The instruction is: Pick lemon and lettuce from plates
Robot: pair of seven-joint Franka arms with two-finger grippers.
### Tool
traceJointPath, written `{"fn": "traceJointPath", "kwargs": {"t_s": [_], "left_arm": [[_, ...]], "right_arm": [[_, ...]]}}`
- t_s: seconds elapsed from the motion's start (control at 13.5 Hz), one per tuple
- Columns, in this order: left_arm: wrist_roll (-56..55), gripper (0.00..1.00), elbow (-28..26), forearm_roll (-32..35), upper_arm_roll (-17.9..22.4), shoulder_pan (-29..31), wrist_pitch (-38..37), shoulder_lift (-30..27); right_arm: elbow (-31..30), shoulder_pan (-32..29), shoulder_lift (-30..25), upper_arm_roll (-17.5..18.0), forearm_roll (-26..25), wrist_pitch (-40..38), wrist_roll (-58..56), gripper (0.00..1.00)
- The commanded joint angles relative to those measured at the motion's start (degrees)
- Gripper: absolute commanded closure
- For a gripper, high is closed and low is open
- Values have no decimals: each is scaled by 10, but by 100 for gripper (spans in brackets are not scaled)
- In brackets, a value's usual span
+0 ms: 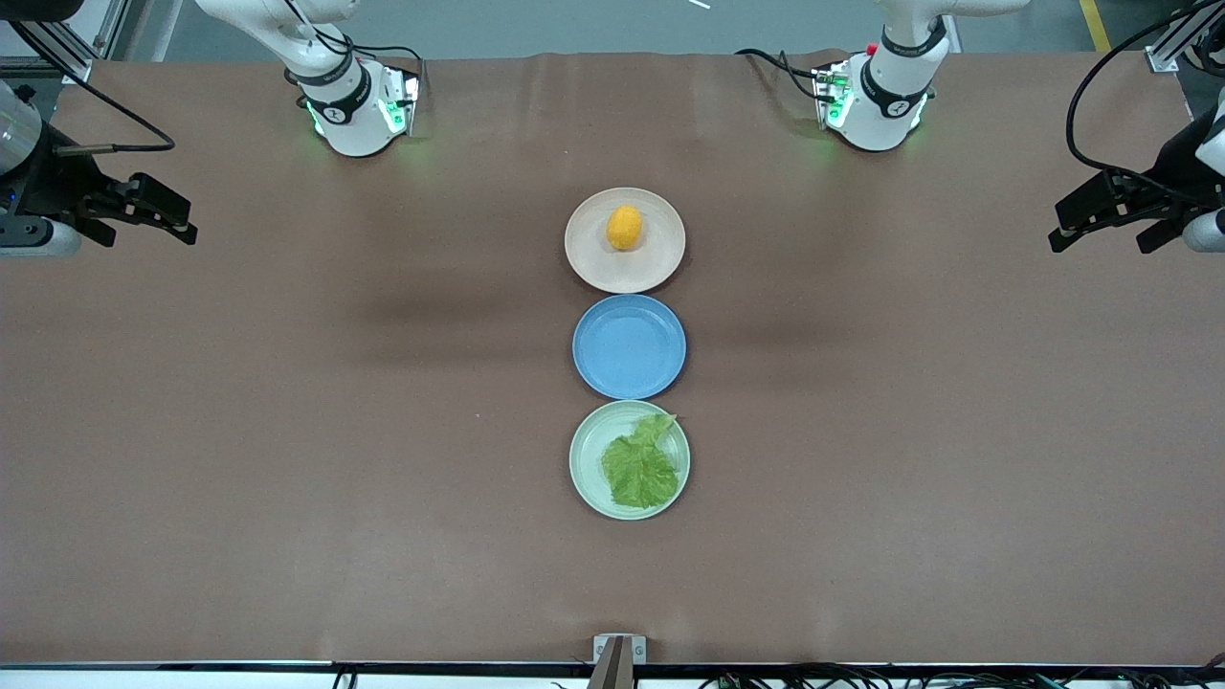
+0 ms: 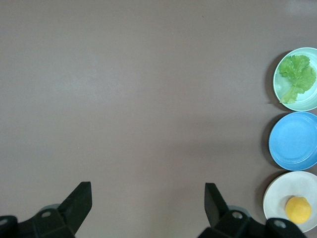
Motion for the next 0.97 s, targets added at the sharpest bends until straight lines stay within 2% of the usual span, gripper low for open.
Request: {"fn": "traceJointPath", "kwargs": {"t_s": [0.0,0.52,0.67,0.89], "left_arm": [[3,0,6,5,-1,1,-12,-4],[-11,0,4,-4,-3,-11,-14,14],[-37,0,6,-27,-25,-35,0,60],[-79,0,18,-52,-50,-90,75,156]], "right_arm": [[-17,-13,-13,11,-4,7,-4,0],[-16,-16,-12,9,3,8,-21,0],[-12,-15,-11,9,3,5,-21,0],[-1,-15,-8,9,3,2,-20,0]]}}
